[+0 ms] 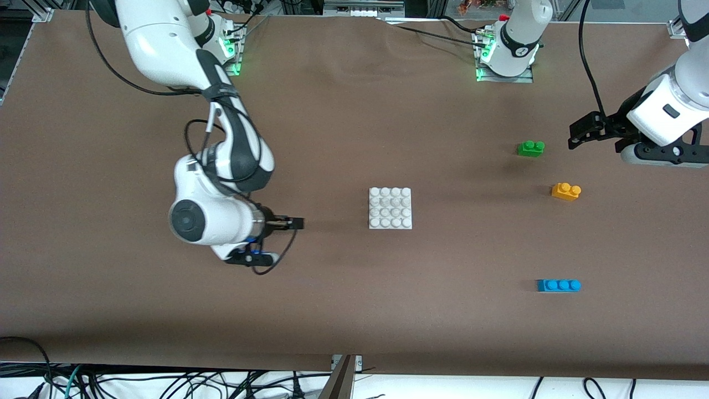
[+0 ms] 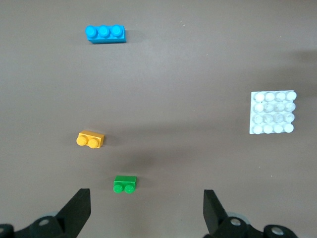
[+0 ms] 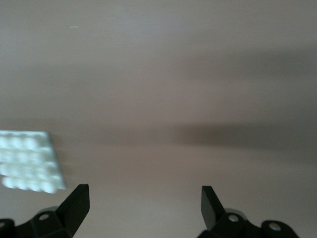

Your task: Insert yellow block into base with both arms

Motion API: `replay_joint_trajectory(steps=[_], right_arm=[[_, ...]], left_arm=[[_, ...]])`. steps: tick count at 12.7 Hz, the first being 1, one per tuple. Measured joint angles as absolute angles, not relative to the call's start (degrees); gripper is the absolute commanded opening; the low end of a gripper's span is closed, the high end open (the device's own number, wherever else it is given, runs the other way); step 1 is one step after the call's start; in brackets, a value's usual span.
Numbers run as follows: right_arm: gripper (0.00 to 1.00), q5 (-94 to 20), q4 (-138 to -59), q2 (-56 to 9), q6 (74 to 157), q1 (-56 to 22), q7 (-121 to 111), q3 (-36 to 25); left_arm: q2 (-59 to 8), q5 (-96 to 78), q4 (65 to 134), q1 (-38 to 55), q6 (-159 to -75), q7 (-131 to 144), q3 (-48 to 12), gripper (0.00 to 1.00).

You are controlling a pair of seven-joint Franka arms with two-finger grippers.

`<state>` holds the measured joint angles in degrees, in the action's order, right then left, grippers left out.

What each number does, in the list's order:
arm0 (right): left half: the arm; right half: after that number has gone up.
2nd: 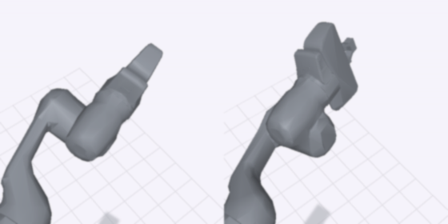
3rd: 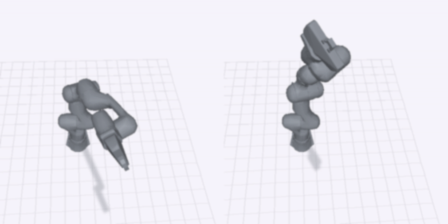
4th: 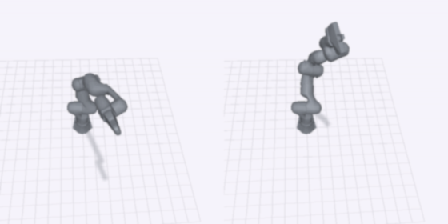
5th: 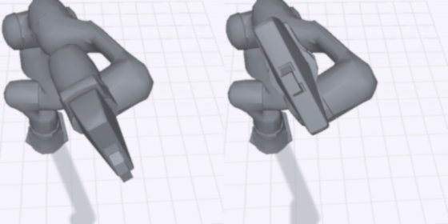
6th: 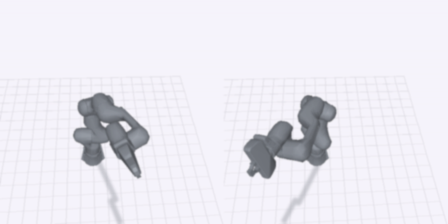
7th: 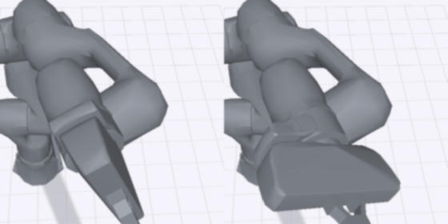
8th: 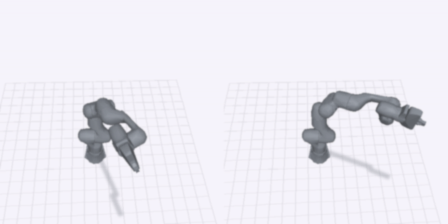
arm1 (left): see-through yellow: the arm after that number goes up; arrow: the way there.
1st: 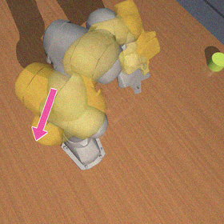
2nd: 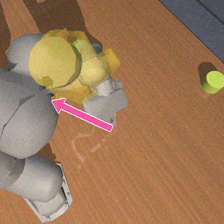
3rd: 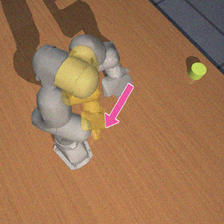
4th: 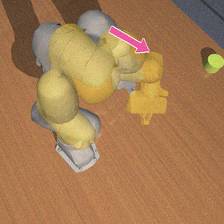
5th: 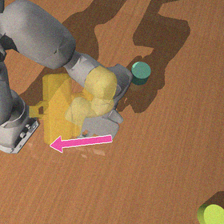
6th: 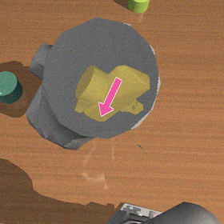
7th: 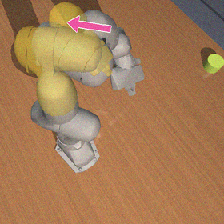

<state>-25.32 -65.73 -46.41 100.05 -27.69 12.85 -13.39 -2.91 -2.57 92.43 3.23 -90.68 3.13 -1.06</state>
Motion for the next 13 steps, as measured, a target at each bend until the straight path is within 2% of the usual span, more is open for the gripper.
replay_joint_trajectory(steps=[6, 8, 9, 11, 13], right_arm=[[1.00, -23.0, -67.4, -45.3, 95.1, -26.4, 4.2, -26.8], [1.00, -11.3, -72.9, -40.4, 97.8, -24.4, 4.2, -24.5], [1.00, -6.3, -77.7, -36.2, 101.5, -21.7, 4.5, -20.8], [1.00, -1.9, -86.7, -26.9, 106.1, -15.1, 5.0, -13.9], [1.00, -0.5, -91.8, -18.4, 103.9, -11.7, 5.0, -11.1]], left_arm=[[-5.5, -0.4, 104.8, 2.6, -106.1, 3.0, -0.9, 1.00], [-5.8, -0.3, 107.7, 1.0, -109.7, 3.0, -0.8, 1.00], [-5.8, -0.3, 109.0, 0.1, -111.2, 2.9, -0.8, 1.00], [-6.4, -0.3, 110.9, -2.0, -113.5, 1.9, -0.6, 1.00], [-8.2, -0.3, 112.1, -4.5, -116.1, -0.5, -0.5, 1.00]])
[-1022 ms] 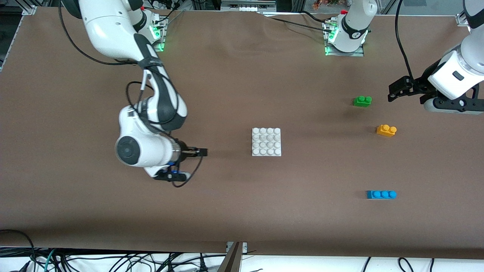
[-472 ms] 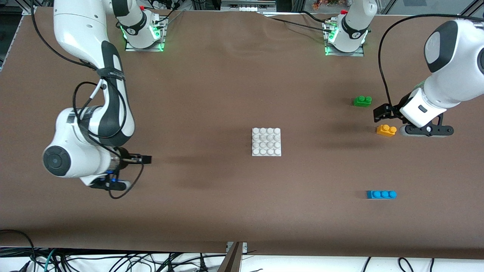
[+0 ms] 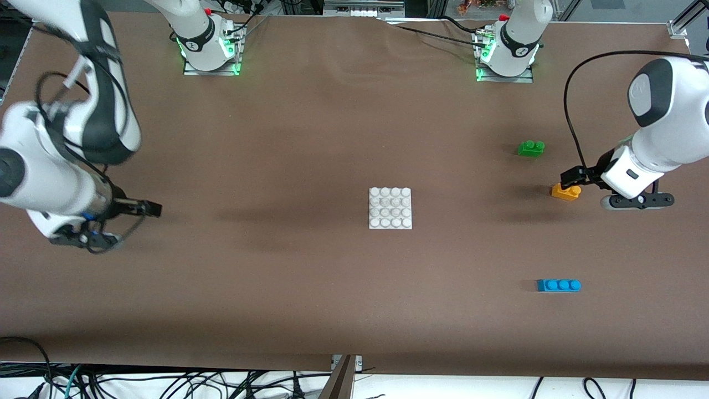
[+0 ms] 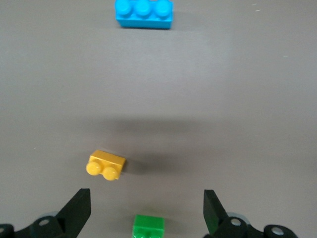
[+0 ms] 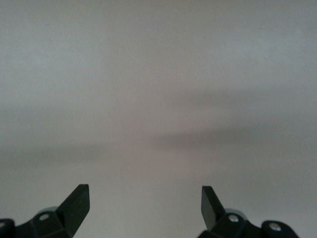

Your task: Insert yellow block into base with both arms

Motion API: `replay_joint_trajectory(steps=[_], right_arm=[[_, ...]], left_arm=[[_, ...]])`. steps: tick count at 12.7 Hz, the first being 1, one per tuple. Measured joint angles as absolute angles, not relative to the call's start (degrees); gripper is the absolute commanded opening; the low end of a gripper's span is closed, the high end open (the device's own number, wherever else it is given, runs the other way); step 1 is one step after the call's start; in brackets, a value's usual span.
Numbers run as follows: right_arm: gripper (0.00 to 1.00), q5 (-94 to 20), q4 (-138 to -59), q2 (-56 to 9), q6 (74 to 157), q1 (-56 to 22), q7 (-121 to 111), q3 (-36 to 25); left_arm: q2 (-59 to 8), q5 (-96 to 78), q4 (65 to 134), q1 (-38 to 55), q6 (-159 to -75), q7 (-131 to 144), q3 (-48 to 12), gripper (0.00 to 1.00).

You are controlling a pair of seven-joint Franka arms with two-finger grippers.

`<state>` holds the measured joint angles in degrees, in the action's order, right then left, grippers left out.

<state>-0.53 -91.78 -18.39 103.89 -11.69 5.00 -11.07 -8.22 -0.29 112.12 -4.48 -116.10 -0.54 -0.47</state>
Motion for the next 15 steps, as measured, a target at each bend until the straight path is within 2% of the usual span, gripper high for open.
replay_joint_trajectory(steps=[4, 6, 10, 15], right_arm=[[1.00, -0.4, -93.5, -5.6, 94.1, -6.6, 5.3, -7.4], [1.00, -0.3, -93.7, -1.7, 91.1, -3.5, 5.3, -5.6], [1.00, -0.3, -92.9, 0.4, 86.1, -2.0, 5.7, -5.1], [1.00, -0.3, -92.9, -0.6, 87.7, -0.7, 5.6, -4.2]], left_arm=[[-9.1, -0.3, 113.2, -5.3, -118.2, -1.4, -0.1, 1.00], [-5.7, -0.3, 112.6, -4.7, -116.0, -1.4, -0.3, 1.00], [5.8, -0.3, 112.4, -2.0, -108.4, -1.3, -0.5, 1.00], [6.8, -0.3, 113.7, -2.0, -107.4, -1.3, -0.4, 1.00]])
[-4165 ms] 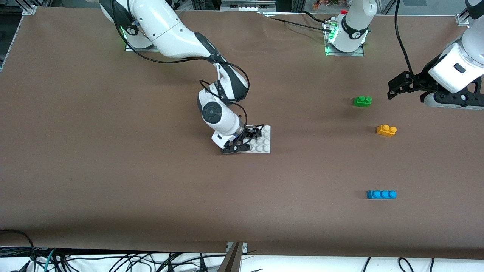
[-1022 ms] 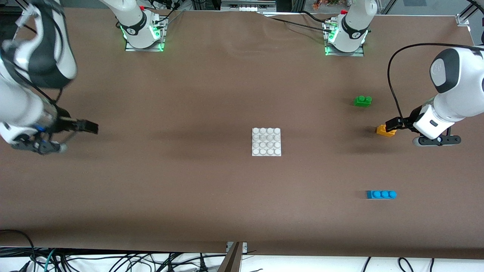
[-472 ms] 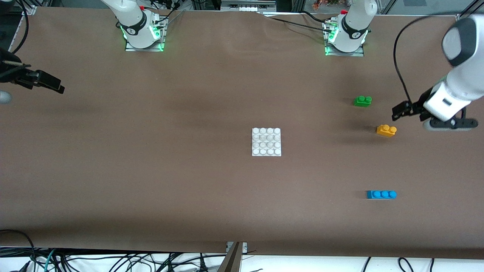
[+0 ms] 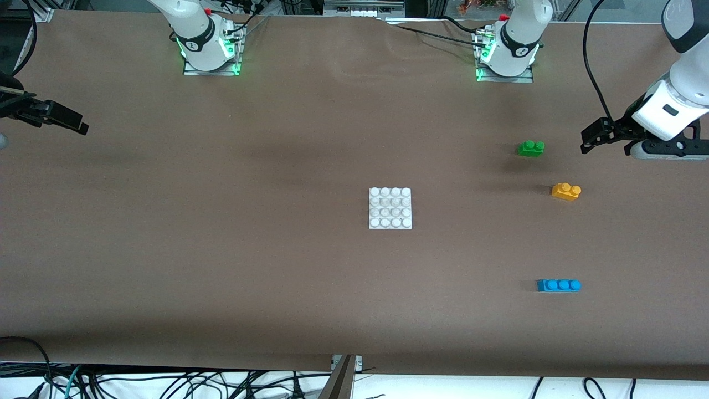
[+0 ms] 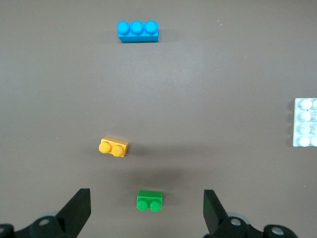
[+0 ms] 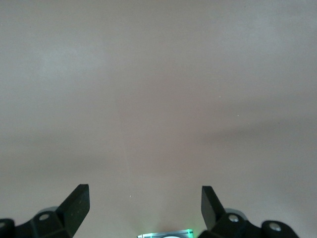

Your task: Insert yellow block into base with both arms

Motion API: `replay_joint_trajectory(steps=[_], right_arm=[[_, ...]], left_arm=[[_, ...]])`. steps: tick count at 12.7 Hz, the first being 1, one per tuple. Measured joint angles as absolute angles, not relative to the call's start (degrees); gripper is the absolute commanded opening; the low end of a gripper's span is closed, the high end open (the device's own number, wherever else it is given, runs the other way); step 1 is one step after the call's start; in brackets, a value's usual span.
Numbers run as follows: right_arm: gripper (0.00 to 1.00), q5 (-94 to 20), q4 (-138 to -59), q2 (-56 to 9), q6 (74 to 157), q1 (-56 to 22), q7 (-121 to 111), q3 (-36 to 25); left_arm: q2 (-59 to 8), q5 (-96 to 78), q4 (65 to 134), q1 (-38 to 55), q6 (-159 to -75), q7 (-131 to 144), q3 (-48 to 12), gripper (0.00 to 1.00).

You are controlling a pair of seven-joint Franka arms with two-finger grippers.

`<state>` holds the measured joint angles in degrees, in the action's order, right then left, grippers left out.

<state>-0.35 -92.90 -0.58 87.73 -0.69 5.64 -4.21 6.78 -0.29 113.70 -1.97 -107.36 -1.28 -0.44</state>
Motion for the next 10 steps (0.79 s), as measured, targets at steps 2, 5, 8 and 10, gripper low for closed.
replay_joint_trajectory(steps=[2, 5, 8, 10], right_arm=[[1.00, -0.3, -92.9, -1.2, 88.3, -0.8, 5.6, -3.7], [1.00, -0.3, -92.9, -1.5, 88.5, -0.8, 5.6, -3.7], [1.00, -0.3, -92.9, -1.6, 88.6, -0.8, 5.6, -3.7], [1.00, -0.4, -92.9, -1.6, 88.6, -0.8, 5.6, -3.7]], left_arm=[[5.7, -0.3, 114.2, -2.1, -107.4, -1.3, -0.3, 1.00], [1.7, -0.3, 114.9, -3.3, -110.1, -1.7, 0.4, 1.00], [-4.2, -0.3, 116.4, -6.2, -118.1, -6.1, 0.9, 1.00], [-7.7, -0.3, 119.2, -8.3, -125.1, -10.2, 1.1, 1.00]])
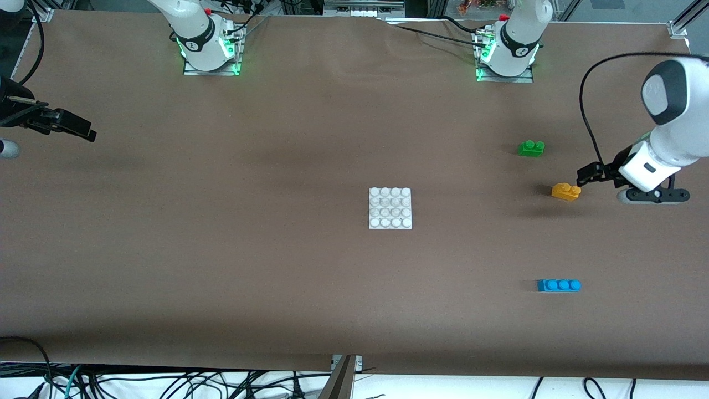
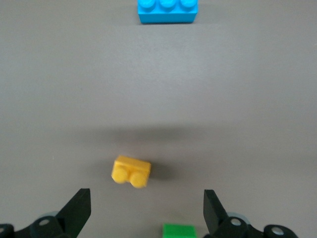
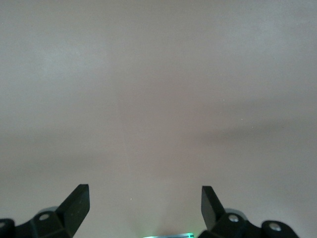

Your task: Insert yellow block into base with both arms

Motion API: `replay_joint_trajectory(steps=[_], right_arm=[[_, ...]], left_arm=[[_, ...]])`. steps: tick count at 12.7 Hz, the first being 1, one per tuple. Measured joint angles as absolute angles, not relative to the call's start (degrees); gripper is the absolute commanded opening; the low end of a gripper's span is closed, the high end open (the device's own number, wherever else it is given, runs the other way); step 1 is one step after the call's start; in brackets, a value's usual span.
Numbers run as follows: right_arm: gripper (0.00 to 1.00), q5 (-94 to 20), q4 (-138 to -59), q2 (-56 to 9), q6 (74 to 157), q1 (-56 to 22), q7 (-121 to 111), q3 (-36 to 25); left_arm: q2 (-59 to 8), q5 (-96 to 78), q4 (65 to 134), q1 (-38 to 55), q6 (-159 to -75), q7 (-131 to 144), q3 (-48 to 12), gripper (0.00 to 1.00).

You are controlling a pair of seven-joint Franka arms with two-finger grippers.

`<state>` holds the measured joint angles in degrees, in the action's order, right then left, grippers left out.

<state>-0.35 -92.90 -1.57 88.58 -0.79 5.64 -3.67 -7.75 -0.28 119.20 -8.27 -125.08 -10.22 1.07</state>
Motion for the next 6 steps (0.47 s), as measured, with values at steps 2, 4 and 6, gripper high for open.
replay_joint_trajectory(steps=[2, 4, 6], right_arm=[[1.00, -0.4, -92.9, -1.6, 88.6, -0.8, 5.6, -3.7], [1.00, -0.4, -92.9, -1.6, 88.6, -0.8, 5.6, -3.7], [1.00, -0.4, -92.9, -1.6, 88.6, -0.8, 5.6, -3.7]], left_arm=[[-11.0, -0.3, 120.7, -9.8, -128.4, -12.4, 1.3, 1.00], [-13.8, -0.3, 121.5, -10.2, -130.4, -13.2, 1.3, 1.00], [-15.9, -0.3, 123.5, -10.3, -134.3, -14.1, 1.3, 1.00]])
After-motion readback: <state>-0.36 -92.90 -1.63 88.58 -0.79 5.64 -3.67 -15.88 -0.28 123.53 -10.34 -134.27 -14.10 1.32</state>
